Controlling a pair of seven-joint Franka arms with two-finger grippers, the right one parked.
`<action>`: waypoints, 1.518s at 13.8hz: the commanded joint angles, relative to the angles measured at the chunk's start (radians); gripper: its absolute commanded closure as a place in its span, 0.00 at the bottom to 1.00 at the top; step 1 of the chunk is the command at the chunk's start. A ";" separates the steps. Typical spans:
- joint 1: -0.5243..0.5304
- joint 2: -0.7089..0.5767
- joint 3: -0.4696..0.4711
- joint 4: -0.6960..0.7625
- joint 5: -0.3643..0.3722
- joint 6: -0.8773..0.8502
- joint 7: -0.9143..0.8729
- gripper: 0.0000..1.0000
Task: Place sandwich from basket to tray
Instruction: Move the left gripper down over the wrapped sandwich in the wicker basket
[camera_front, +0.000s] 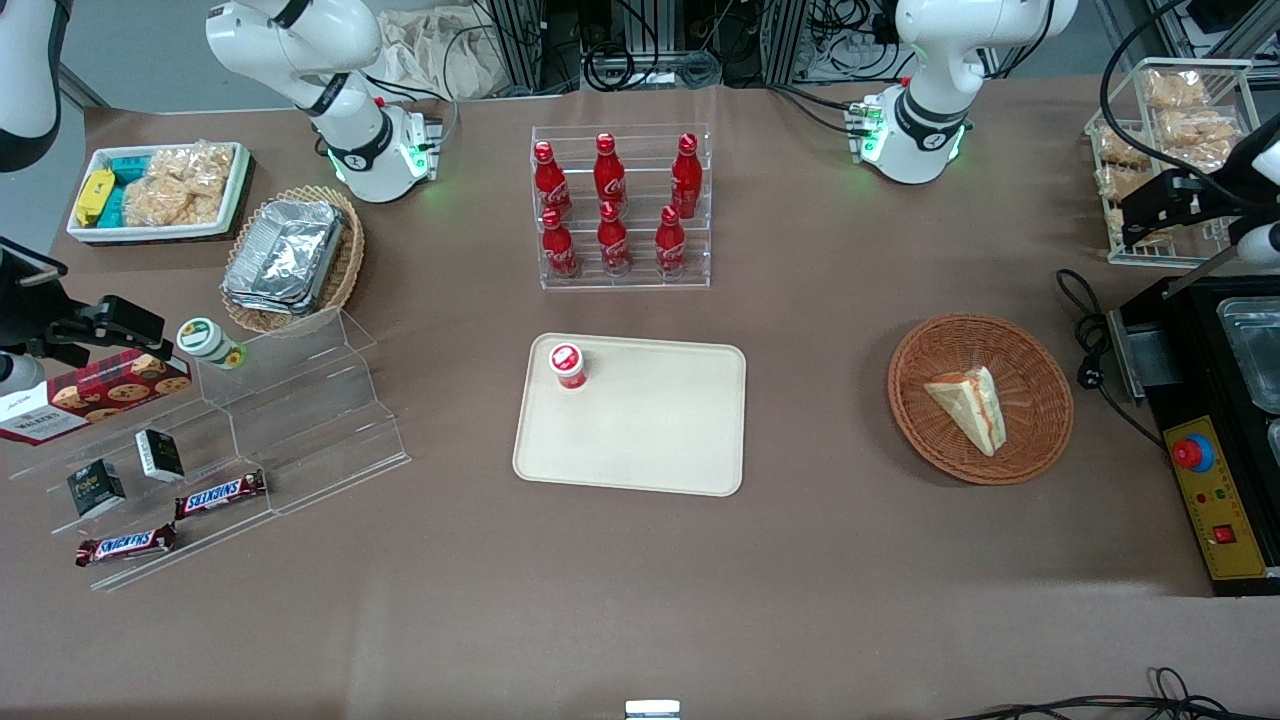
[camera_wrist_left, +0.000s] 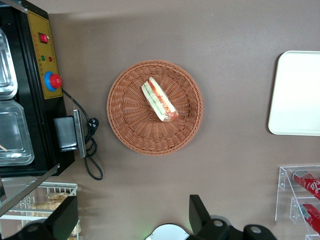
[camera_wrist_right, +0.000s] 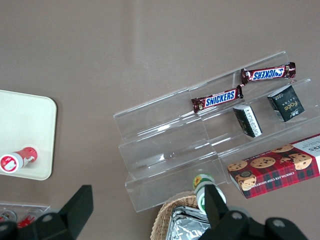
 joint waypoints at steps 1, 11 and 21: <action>-0.010 -0.017 0.021 -0.008 -0.023 -0.013 0.007 0.00; -0.004 0.121 0.032 -0.157 -0.034 0.141 -0.310 0.00; -0.011 0.235 0.027 -0.557 -0.029 0.702 -0.542 0.00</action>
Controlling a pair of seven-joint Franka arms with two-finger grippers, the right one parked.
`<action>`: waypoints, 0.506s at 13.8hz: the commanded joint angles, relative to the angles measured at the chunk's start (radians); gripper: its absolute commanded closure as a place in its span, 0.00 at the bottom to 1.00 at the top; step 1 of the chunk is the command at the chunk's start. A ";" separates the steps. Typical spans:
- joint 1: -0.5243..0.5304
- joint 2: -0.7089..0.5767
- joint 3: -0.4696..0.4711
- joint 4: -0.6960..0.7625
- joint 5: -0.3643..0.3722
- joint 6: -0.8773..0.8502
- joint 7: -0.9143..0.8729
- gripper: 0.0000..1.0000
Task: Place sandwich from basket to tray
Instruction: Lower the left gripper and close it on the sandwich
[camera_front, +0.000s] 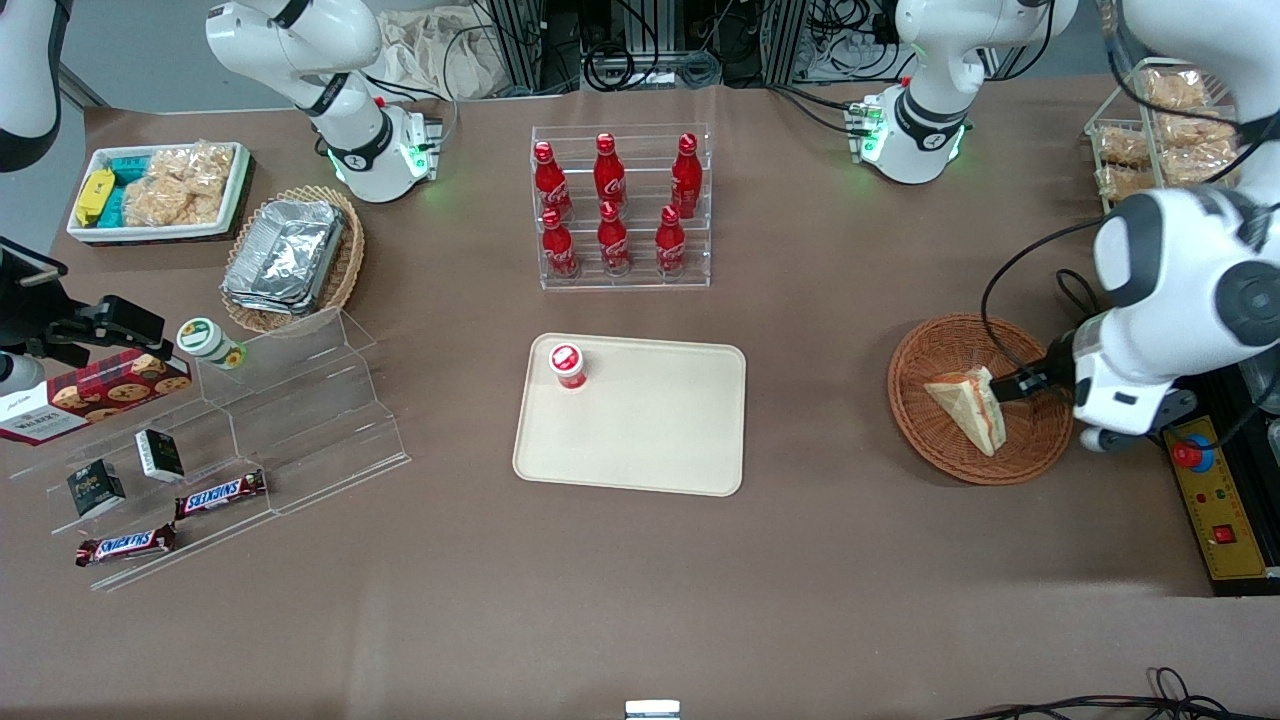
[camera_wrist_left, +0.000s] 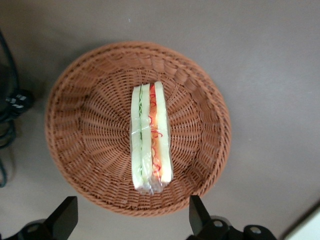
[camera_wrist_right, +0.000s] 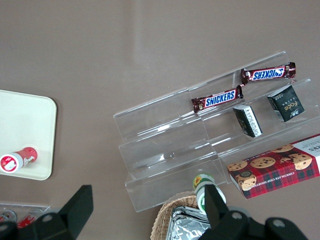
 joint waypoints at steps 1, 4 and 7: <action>-0.004 0.022 0.005 -0.085 -0.004 0.130 -0.039 0.00; -0.002 0.082 0.006 -0.135 -0.006 0.269 -0.068 0.00; -0.002 0.137 0.006 -0.156 -0.006 0.360 -0.108 0.00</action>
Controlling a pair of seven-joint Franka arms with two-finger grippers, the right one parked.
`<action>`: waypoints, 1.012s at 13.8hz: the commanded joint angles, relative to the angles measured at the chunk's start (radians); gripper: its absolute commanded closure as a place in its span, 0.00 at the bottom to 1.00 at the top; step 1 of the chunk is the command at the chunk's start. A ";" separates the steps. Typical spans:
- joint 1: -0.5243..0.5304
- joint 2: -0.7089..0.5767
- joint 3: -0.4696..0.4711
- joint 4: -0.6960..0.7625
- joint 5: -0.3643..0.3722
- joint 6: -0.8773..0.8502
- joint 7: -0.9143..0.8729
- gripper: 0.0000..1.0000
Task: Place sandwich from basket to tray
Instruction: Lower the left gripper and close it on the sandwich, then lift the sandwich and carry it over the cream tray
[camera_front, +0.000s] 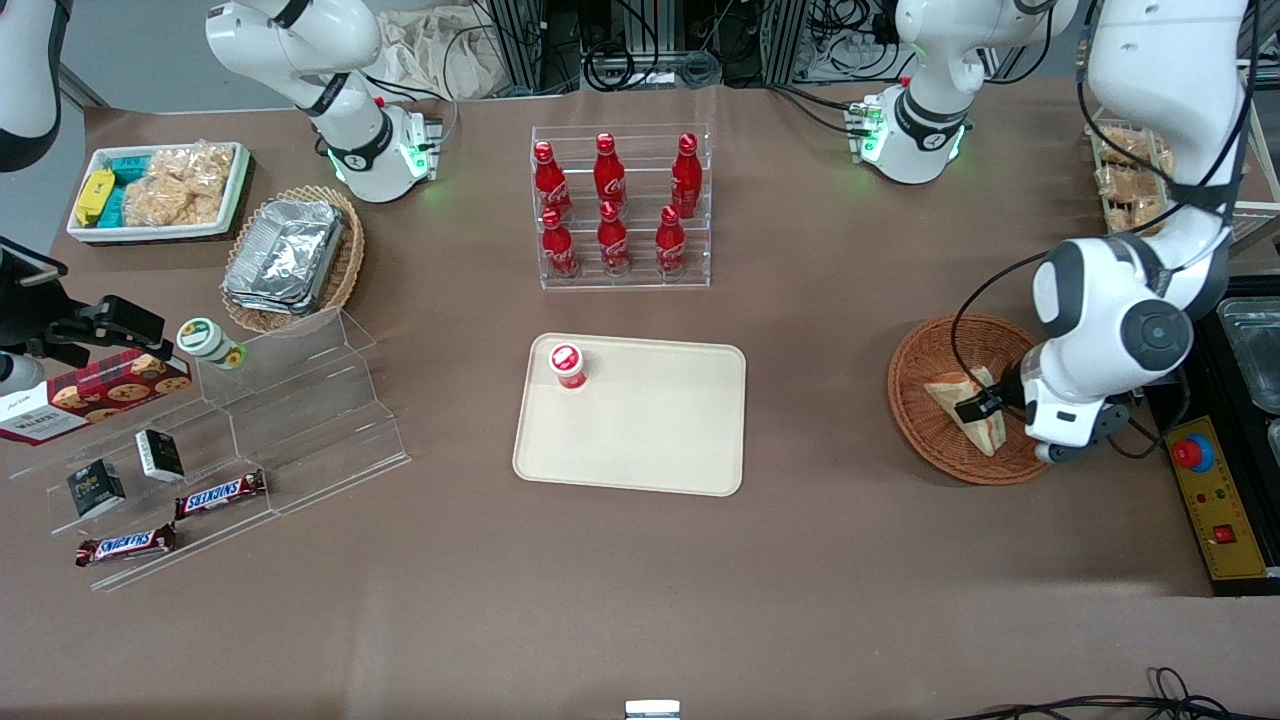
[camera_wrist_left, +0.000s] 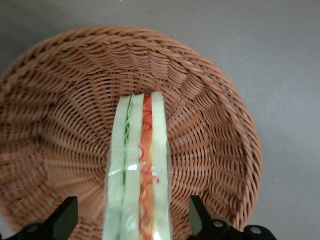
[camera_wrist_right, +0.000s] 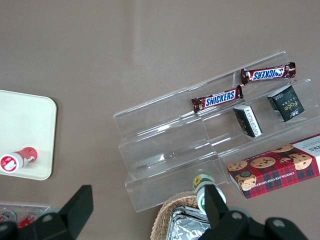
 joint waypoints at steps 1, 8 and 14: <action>-0.002 0.028 0.004 -0.023 -0.006 0.069 -0.037 0.01; -0.006 0.005 -0.001 0.006 -0.011 0.027 -0.132 0.72; -0.123 -0.132 -0.003 0.231 0.014 -0.358 -0.123 0.75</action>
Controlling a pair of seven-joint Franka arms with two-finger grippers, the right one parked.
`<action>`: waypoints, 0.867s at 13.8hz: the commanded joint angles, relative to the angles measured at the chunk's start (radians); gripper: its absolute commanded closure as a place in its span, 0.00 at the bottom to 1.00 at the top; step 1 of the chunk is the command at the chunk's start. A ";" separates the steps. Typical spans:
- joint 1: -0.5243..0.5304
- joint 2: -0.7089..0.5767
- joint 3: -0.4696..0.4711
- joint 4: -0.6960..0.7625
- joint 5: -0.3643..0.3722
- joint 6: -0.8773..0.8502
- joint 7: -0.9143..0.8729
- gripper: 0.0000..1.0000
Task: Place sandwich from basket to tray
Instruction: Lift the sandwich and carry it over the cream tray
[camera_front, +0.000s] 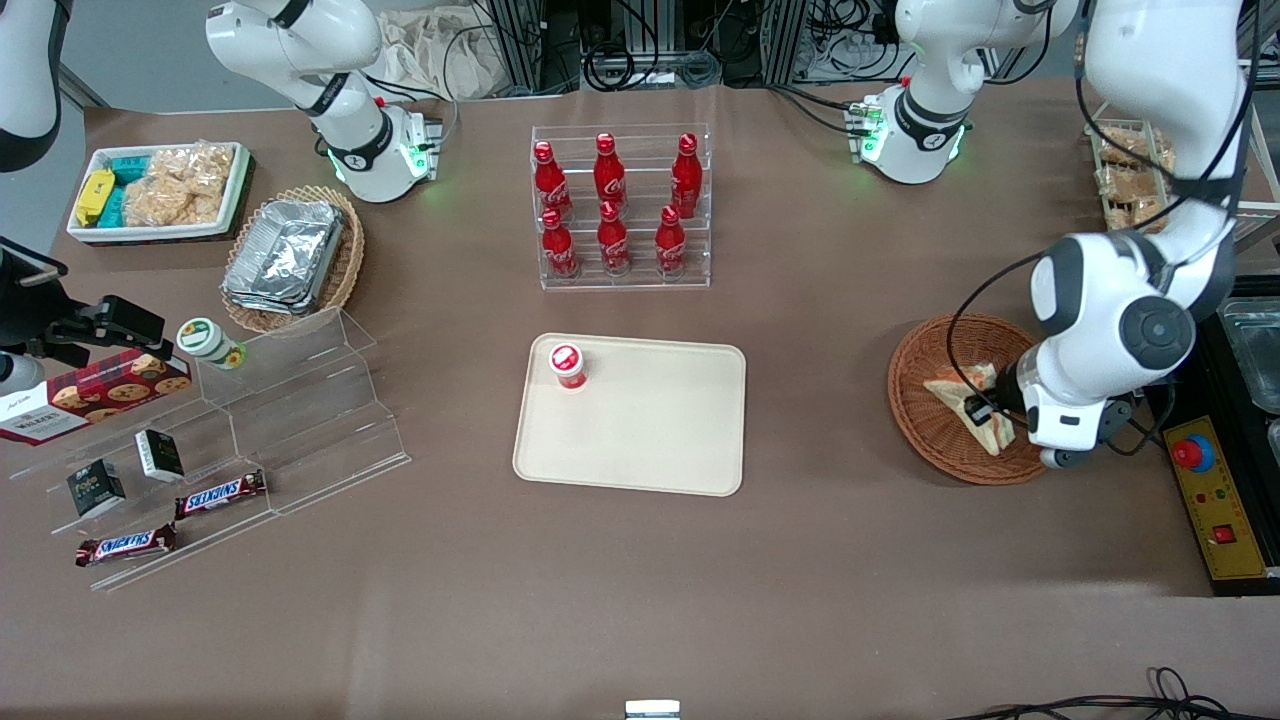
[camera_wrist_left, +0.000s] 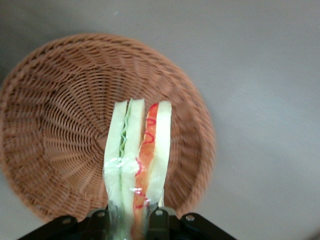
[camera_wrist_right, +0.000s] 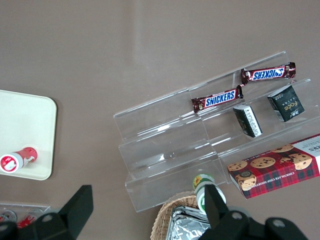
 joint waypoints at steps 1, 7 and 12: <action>-0.091 -0.033 0.006 0.193 0.012 -0.240 -0.009 0.75; -0.290 -0.021 0.005 0.424 -0.003 -0.364 -0.025 0.75; -0.461 0.083 0.006 0.507 0.010 -0.335 -0.071 0.74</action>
